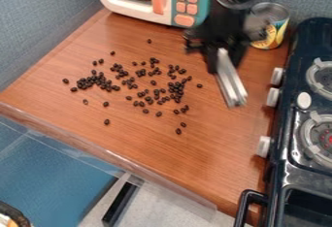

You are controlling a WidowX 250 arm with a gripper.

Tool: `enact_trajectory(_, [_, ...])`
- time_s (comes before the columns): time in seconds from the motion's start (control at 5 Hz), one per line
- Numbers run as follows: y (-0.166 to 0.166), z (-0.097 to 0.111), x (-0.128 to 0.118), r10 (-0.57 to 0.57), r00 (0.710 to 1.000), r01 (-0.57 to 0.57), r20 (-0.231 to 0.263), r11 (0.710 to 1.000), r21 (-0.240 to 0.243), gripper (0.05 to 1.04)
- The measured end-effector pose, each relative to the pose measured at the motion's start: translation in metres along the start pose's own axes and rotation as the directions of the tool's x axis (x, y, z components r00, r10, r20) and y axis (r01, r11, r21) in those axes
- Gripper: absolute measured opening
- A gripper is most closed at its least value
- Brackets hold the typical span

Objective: Sweep into pile

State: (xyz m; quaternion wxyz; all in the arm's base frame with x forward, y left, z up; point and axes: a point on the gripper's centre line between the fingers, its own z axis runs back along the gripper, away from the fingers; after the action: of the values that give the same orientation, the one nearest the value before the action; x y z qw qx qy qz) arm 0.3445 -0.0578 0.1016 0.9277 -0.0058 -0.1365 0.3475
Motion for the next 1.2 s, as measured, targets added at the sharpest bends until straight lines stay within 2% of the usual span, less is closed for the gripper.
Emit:
enact_trajectory(0.2, [0.033,0.006,0.012,0.228,0.973,-0.230,0.034,0.972,0.055,0.368])
enact_trajectory(0.4, [0.080,0.007,0.008,0.409,0.910,-0.413,0.061,0.907,0.083,0.368])
enact_trajectory(0.8, [0.157,0.008,0.001,0.485,0.870,-0.490,0.091,0.870,0.049,0.368])
enact_trajectory(1.0, [0.178,0.001,0.007,0.517,0.850,-0.523,0.101,0.852,0.038,0.368])
enact_trajectory(1.2, [0.195,-0.021,0.011,0.546,0.827,-0.557,0.132,0.828,0.065,0.368])
